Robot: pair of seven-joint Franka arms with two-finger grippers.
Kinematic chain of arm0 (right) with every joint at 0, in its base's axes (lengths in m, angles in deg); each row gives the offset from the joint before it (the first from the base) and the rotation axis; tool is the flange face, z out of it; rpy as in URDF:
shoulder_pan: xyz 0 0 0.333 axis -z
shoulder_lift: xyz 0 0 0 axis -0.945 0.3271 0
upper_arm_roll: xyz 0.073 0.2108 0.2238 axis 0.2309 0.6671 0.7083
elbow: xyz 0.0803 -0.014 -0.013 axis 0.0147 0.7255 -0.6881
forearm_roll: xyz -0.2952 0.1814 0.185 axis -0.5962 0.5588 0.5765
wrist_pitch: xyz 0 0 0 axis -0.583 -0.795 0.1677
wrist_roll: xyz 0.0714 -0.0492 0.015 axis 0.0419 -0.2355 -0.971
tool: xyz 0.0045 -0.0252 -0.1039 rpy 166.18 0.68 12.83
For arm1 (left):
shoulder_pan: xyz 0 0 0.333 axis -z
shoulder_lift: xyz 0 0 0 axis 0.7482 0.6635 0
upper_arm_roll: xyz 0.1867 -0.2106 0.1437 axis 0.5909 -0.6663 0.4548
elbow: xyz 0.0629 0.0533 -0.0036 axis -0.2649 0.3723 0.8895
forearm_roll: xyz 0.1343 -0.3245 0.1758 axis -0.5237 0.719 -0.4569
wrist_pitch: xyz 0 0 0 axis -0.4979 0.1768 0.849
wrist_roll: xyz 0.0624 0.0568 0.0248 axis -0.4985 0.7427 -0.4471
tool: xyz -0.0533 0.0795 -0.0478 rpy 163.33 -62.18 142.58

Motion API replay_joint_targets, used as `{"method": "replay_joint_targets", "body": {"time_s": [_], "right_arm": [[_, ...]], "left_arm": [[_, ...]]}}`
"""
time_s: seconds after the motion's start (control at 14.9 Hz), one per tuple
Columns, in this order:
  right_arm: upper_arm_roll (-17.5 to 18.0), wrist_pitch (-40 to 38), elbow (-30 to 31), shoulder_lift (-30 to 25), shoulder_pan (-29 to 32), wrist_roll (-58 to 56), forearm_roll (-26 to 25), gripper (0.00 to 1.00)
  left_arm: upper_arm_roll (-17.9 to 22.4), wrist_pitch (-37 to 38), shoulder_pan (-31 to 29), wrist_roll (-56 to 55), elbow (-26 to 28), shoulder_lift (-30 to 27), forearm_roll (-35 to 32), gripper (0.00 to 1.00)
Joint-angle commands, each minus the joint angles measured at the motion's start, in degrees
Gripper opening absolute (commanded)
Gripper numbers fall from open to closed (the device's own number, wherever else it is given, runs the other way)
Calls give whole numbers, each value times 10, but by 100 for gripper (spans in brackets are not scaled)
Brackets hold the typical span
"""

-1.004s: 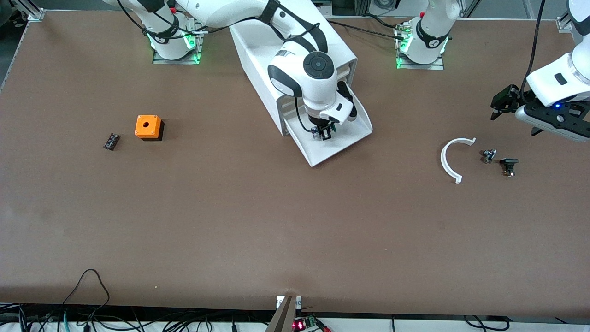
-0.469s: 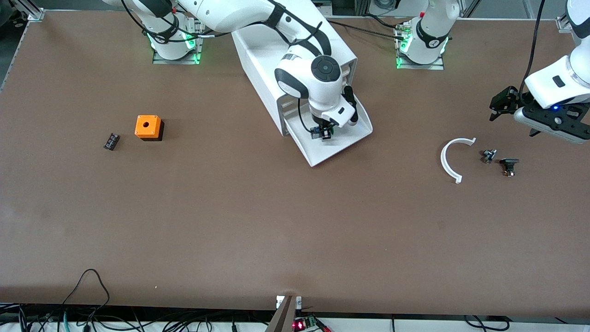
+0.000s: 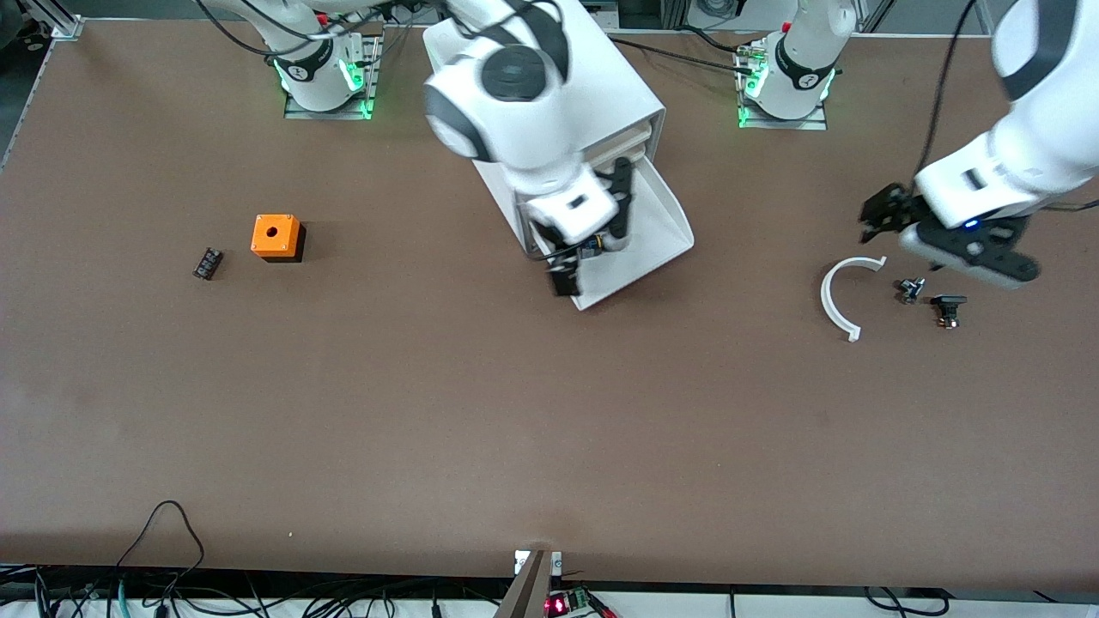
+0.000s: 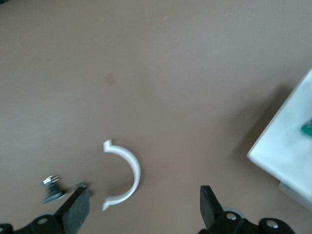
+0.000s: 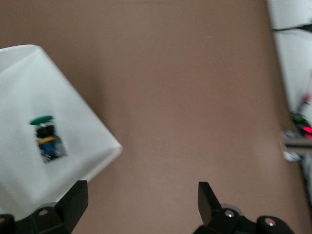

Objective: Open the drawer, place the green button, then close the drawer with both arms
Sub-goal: 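Push the drawer shut with the left gripper while the right gripper withdraws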

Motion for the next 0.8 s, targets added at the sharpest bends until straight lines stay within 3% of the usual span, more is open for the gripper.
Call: {"method": "replay_joint_targets", "body": {"time_s": [0.0,0.2,0.4,0.54,0.74], "right_arm": [[2,-26,22,-52,61,4,11,100],[-42,-54,26,-78,78,37,11,100],[-99,-93,66,-110,87,125,9,100],[-111,-144,84,-120,120,237,7,100],[-111,-205,87,-121,170,389,7,100]], "left_arm": [[0,-96,54,-108,43,44,8,100],[-7,-173,97,-237,39,123,4,100],[-12,-269,106,-254,42,188,7,100],[-12,-336,114,-254,46,236,9,100],[-12,-370,124,-257,70,251,10,100]]}}
